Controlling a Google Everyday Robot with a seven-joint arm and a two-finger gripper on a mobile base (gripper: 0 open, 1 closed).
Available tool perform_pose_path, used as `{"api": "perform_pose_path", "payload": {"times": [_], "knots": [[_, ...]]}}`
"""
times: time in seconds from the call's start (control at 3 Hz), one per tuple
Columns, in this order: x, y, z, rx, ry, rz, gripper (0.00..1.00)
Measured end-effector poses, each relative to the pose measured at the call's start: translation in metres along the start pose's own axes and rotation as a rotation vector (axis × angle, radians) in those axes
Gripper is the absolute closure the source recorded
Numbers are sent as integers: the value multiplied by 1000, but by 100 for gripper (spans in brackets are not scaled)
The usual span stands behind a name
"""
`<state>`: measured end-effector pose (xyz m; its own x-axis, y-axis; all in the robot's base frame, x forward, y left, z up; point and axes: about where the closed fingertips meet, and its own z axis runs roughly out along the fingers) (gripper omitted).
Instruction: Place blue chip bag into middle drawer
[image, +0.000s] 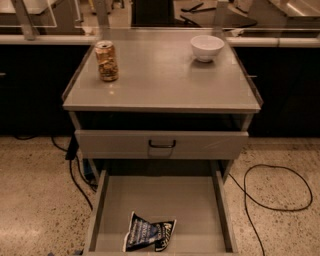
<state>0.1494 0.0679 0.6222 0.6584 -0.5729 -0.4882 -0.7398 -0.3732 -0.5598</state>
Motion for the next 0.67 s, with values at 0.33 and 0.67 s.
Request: {"api": "perform_pose_path", "payload": {"times": [0.33,0.67], "knots": [[-1,1,1,-8,-3,-1,0],[0,0,2,-8,-3,-1,0]]}}
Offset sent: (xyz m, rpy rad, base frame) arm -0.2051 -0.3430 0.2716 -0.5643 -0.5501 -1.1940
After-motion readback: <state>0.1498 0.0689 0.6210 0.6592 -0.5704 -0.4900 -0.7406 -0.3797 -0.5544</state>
